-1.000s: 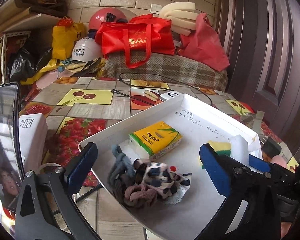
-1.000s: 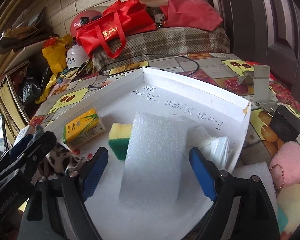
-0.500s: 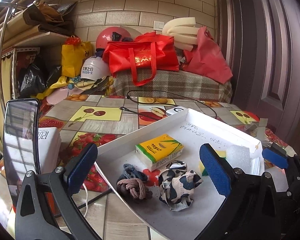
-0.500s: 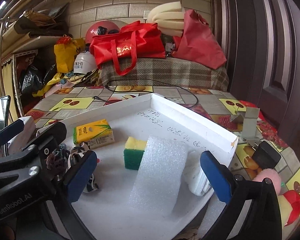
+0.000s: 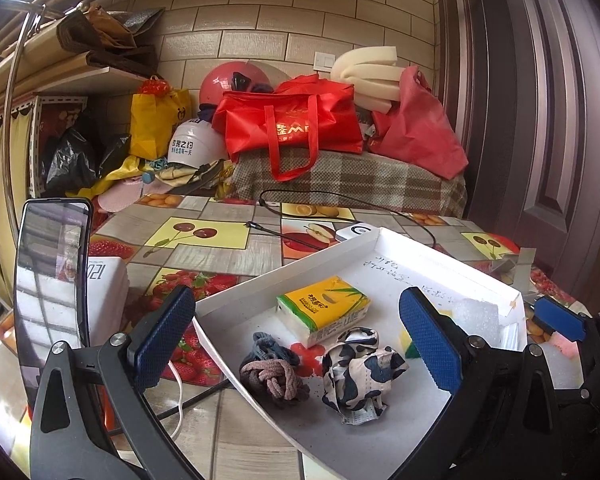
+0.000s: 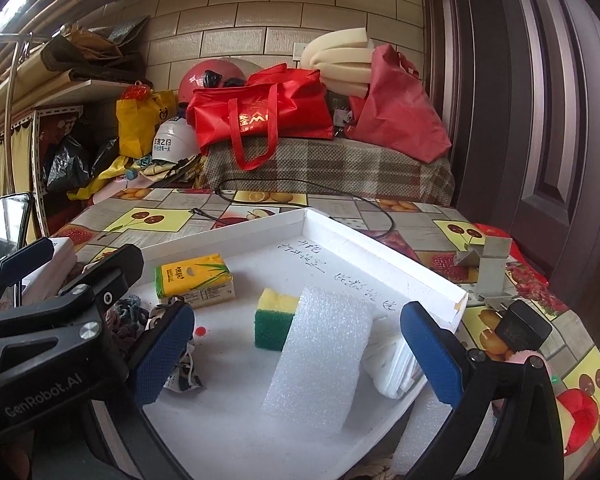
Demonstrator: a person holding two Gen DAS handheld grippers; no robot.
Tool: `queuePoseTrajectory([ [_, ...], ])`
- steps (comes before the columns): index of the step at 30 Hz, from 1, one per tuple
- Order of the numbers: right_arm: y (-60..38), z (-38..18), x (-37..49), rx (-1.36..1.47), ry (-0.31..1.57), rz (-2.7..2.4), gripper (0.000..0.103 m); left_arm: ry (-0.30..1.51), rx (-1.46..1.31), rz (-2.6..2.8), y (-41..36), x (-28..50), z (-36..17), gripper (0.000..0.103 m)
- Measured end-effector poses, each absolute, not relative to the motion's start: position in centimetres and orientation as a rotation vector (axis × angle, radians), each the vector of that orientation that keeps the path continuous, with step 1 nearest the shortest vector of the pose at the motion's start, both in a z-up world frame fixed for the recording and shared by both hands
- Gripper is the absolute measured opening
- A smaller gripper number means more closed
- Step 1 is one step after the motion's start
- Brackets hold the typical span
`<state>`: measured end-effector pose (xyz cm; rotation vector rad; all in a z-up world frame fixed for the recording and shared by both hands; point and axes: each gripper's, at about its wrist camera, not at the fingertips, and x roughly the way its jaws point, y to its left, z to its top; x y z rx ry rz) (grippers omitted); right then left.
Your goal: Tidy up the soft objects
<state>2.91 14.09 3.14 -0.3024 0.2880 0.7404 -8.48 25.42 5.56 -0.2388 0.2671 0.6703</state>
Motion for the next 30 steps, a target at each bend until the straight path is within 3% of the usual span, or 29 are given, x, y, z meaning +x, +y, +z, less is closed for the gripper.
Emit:
queuePoseTrajectory([
  [30, 9.4, 3.5, 1.3, -0.258, 0.252, 0.772, 0.103, 0.252, -0.182, 0.635, 22.5, -10.2, 5.7, 0.103],
])
